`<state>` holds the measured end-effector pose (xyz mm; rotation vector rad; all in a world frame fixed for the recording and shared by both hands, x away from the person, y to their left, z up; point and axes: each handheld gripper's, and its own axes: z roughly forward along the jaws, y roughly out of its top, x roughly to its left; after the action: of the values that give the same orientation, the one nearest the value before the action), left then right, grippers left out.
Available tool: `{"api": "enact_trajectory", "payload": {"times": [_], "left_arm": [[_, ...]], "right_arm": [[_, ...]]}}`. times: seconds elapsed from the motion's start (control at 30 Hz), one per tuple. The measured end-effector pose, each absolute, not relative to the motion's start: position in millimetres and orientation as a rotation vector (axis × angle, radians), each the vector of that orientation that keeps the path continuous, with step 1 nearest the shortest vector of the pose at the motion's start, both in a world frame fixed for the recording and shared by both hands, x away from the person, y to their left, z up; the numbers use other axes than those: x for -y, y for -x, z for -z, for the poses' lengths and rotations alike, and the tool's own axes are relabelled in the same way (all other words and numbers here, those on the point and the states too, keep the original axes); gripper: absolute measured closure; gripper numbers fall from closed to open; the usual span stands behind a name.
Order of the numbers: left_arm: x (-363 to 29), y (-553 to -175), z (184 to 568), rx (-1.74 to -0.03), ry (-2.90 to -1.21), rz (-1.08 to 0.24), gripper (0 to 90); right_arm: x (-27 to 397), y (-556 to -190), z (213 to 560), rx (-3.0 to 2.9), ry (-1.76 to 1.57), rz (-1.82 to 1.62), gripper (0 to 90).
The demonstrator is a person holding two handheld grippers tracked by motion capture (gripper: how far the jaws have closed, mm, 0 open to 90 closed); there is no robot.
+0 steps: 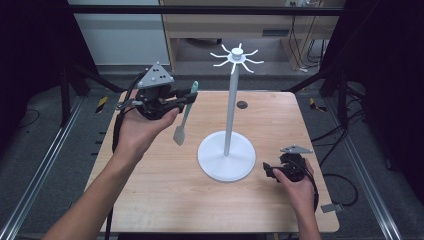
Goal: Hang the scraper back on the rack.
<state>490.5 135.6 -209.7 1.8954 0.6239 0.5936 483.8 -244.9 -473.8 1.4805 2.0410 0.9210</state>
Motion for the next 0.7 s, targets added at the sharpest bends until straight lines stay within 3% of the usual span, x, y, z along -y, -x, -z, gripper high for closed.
{"api": "enact_trajectory", "payload": {"times": [0.7], "left_arm": [[-108.9,-482.3,186.9,-0.578,-1.786,-0.641,74.2]], "right_arm": [[244.8,-483.6,474.7,-2.052,-1.498,-0.914,9.8]]}}
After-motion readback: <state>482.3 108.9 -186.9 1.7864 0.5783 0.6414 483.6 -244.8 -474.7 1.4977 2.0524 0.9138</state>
